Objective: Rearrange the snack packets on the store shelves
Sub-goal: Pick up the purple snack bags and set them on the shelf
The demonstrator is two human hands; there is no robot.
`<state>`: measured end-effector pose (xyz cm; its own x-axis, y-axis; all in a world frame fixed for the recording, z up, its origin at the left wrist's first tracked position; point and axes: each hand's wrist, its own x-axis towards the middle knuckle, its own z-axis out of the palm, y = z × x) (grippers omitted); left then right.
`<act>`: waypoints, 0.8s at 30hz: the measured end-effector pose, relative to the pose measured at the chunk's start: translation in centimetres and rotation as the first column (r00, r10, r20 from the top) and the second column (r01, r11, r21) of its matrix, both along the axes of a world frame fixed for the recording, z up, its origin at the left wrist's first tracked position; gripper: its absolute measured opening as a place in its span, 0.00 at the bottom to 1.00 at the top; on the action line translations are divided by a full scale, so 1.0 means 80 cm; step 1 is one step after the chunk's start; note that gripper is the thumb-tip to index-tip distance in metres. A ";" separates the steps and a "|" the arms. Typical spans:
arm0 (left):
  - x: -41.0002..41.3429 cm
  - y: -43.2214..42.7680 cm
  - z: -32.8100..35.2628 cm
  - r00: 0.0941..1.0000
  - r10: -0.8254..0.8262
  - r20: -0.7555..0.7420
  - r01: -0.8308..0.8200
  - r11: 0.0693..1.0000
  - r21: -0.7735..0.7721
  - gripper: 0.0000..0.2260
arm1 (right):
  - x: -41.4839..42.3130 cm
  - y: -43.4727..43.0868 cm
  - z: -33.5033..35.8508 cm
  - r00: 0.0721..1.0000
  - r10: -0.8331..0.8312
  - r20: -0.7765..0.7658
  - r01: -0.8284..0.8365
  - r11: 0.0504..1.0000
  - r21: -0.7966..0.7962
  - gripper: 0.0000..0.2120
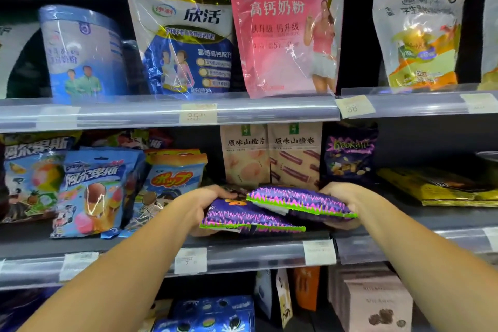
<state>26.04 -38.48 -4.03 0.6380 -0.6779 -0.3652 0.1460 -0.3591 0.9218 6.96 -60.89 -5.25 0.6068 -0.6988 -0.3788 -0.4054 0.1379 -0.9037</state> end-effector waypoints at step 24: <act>-0.079 -0.070 0.005 0.999 0.026 -0.024 -0.034 0.883 -0.468 0.10 | -0.173 -0.150 0.034 0.844 -0.358 0.401 0.428 0.898 -0.100 0.12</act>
<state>19.76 -44.07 -3.66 0.6573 -0.7533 -0.0206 0.1670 0.1190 0.9787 -6.89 -72.87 -2.55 0.3355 -0.9415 -0.0321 0.0101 0.0376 -0.9992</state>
